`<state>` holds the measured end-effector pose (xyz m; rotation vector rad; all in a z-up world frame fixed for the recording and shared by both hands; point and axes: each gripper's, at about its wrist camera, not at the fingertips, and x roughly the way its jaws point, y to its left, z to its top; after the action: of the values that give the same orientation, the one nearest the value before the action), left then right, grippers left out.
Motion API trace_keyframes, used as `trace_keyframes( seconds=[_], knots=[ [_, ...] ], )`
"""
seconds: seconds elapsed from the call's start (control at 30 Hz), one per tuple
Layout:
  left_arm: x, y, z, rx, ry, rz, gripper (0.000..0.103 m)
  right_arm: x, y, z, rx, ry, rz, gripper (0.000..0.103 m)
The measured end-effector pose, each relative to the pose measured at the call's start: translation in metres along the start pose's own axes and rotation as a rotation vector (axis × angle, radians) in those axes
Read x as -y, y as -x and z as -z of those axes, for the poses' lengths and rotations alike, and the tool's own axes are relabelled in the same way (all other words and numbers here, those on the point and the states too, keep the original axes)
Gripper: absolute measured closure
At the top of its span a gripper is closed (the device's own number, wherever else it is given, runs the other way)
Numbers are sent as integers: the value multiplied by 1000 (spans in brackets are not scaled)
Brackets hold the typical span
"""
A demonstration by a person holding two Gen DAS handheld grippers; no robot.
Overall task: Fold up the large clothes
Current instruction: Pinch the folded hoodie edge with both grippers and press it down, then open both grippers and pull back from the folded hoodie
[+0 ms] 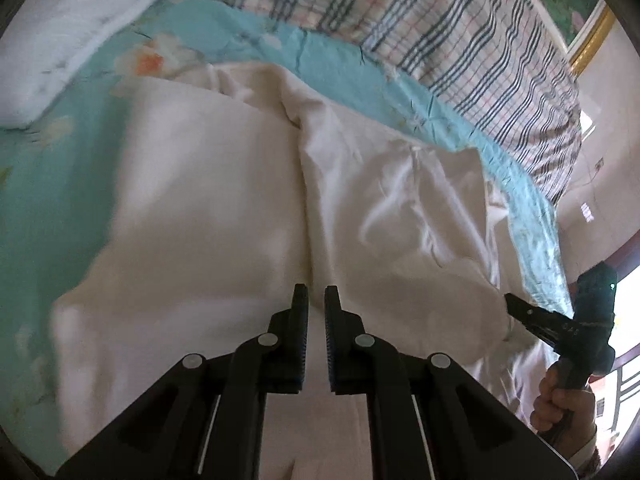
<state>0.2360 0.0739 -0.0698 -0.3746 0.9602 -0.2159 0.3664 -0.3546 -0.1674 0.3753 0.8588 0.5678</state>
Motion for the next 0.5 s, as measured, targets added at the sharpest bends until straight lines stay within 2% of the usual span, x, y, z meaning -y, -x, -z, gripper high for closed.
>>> trace_keyframes(
  seconds=[0.03, 0.13, 0.27, 0.3, 0.4, 0.5],
  knots=[
    [-3, 9, 5, 7, 9, -1, 92, -1, 13, 4, 18, 5, -19, 85],
    [-19, 45, 27, 40, 53, -24, 67, 2, 48, 17, 65, 20, -15, 71],
    [-49, 91, 63, 89, 117, -88, 42, 10, 80, 40, 84, 8, -3, 70],
    [-60, 104, 75, 97, 142, -110, 40, 15, 89, 48, 85, 7, 6, 69],
    [-89, 125, 101, 67, 188, -142, 32, 26, 108, 68, 92, -19, 44, 53],
    [-115, 138, 125, 21, 238, -182, 32, 42, 130, 90, 103, -47, 102, 52]
  ],
)
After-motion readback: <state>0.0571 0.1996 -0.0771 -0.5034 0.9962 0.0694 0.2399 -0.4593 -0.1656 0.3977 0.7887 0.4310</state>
